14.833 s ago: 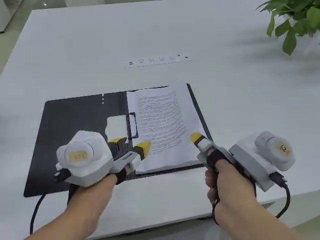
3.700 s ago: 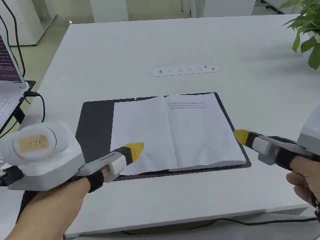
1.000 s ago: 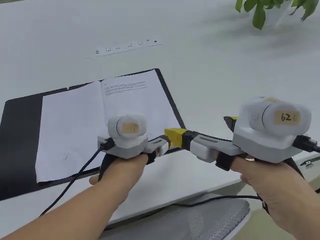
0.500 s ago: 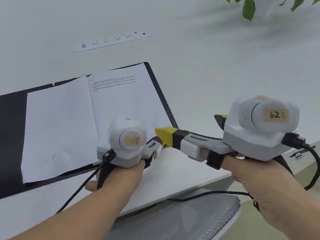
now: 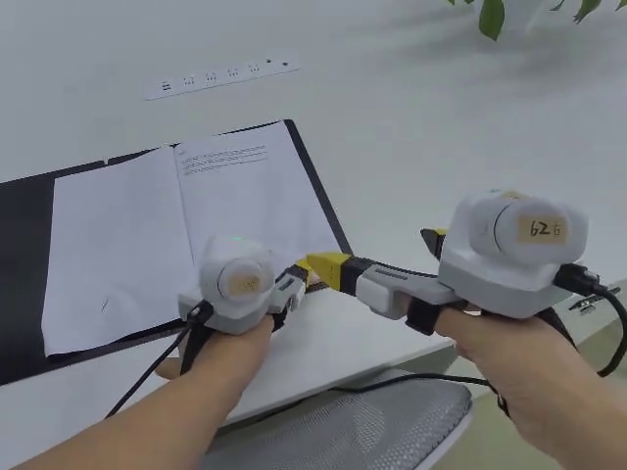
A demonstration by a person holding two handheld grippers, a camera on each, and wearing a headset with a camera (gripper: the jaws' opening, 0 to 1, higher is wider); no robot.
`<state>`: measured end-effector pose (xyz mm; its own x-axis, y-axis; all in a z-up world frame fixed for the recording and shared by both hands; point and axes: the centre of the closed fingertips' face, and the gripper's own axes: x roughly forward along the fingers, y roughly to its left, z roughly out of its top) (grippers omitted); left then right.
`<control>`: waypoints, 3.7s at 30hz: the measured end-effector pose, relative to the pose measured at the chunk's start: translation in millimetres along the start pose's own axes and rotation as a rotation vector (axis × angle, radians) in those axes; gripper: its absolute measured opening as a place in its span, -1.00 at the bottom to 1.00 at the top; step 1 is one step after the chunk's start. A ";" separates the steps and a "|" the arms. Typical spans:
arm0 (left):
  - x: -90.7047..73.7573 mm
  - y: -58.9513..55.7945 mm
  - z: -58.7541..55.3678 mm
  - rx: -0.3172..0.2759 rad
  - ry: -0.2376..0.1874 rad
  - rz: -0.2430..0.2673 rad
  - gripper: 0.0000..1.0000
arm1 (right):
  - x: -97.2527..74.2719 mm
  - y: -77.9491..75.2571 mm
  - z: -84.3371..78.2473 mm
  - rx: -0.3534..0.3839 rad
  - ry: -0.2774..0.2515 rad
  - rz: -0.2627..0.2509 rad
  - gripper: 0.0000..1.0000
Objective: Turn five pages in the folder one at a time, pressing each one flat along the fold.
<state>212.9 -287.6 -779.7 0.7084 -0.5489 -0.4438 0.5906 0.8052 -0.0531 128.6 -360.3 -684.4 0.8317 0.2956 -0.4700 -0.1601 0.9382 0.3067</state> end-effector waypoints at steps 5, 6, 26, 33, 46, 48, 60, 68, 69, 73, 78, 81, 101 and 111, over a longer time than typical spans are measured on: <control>-1.0 16.2 1.8 -0.061 -0.002 0.044 -0.44 | 3.0 2.3 -3.5 -0.005 0.014 0.016 0.75; -0.9 16.0 1.4 -0.053 -0.001 0.042 -0.47 | 4.5 2.1 -3.8 -0.002 0.017 0.022 0.72; 0.5 25.7 0.1 -0.123 0.002 0.047 -0.78 | 41.4 32.9 -19.1 0.129 0.116 0.232 0.27; 0.0 26.0 0.0 -0.127 -0.003 0.039 -0.78 | 62.5 33.3 -32.8 0.306 0.160 0.261 0.01; -1.2 25.5 0.5 -0.130 -0.007 0.035 -0.78 | 82.2 21.3 -51.2 0.423 0.215 0.214 -0.13; -1.2 25.5 0.3 -0.130 -0.007 0.033 -0.78 | 83.4 20.0 -51.0 0.519 0.210 0.210 -0.21; -1.7 25.0 0.8 -0.122 0.004 0.029 -0.78 | 88.7 -3.9 -66.3 0.741 0.217 0.112 -1.00; -2.5 21.9 3.6 -0.158 0.041 -0.010 -0.69 | 83.7 -3.8 -56.5 0.759 0.181 0.106 -1.00; -5.0 18.6 4.0 -0.184 0.058 -0.041 -0.63 | 82.8 -3.8 -53.2 0.766 0.171 0.107 -1.00; -20.6 30.4 7.4 -0.166 0.075 -0.029 -0.40 | 77.4 -1.0 -37.9 0.773 0.128 0.113 -1.00; -44.6 44.2 15.5 -0.123 0.054 -0.032 -0.37 | 66.7 20.0 -15.1 0.782 0.069 0.135 -1.00; -59.8 51.2 24.7 -0.088 0.035 -0.036 -0.35 | 62.8 36.4 -2.6 0.780 0.041 0.157 -1.00; -174.2 137.0 70.3 -0.052 -0.128 0.033 -0.26 | 68.4 155.8 39.9 0.647 -0.014 0.294 -1.00; -210.5 172.3 67.4 -0.065 -0.162 0.075 -0.28 | 85.5 201.2 28.3 0.561 0.023 0.309 -1.00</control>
<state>191.6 -48.5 -635.1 0.8052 -0.5117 -0.2995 0.5115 0.8550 -0.0856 182.6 -151.3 -639.5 0.7791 0.5471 -0.3061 -0.0833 0.5743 0.8144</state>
